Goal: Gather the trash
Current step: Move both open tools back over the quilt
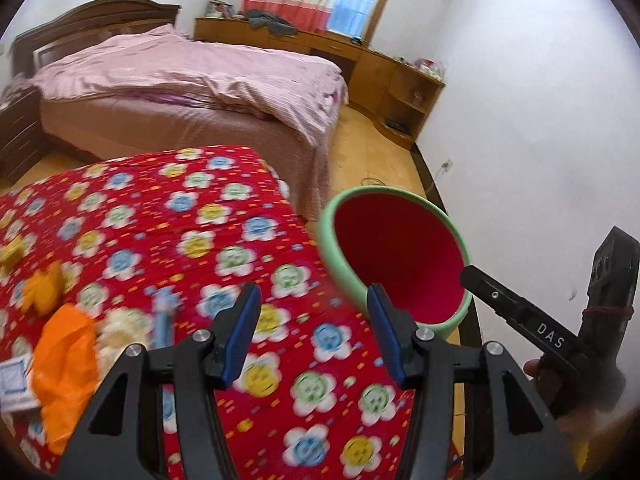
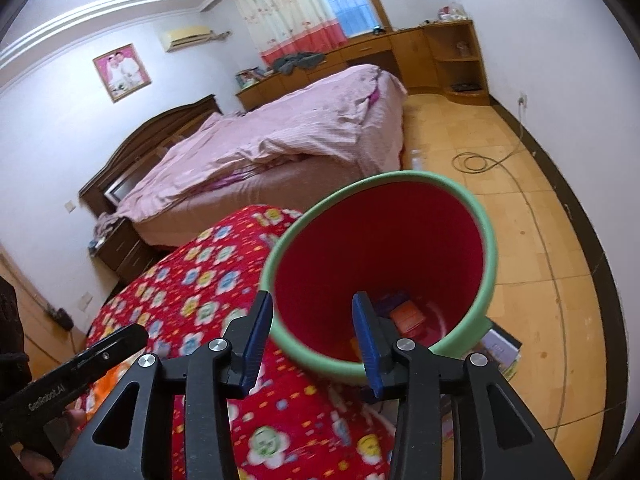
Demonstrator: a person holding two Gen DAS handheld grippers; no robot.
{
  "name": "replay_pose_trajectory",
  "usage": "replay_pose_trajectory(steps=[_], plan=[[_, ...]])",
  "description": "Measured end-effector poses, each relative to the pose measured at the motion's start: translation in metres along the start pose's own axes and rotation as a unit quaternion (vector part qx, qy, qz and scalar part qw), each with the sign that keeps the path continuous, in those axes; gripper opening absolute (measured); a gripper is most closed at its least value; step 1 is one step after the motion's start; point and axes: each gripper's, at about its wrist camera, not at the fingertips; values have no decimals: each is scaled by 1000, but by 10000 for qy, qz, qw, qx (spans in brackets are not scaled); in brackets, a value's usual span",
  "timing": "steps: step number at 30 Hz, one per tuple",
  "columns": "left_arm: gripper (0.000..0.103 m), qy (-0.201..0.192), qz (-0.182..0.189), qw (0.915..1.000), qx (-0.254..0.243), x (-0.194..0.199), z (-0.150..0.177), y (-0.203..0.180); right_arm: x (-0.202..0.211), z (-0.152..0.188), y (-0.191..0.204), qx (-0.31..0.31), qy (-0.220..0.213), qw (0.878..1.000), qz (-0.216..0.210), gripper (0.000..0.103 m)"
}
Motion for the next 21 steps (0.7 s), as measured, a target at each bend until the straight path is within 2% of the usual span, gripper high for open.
replay_pose_trajectory(steps=[3, 6, 15, 21], plan=[[55, -45, -269, 9996, 68, 18, 8, 16, 4, 6, 14, 104, 55, 9999, -127, 43], [55, -1, -630, 9980, 98, 32, 19, 33, 5, 12, 26, 151, 177, 9994, -266, 48], [55, 18, -1073, 9923, 623, 72, 60, 90, 10, 36, 57, 404, 377, 9974, -454, 50], [55, 147, -1270, 9865, 1024, 80, 84, 123, 4, 54, 69, 542, 580, 9956, -490, 50]])
Point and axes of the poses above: each gripper's, at about its wrist camera, not at the fingertips, and x roughly against the way its jaws point, y to its left, z to its underside, and after that the axes turned 2 degrees about -x, right-handed
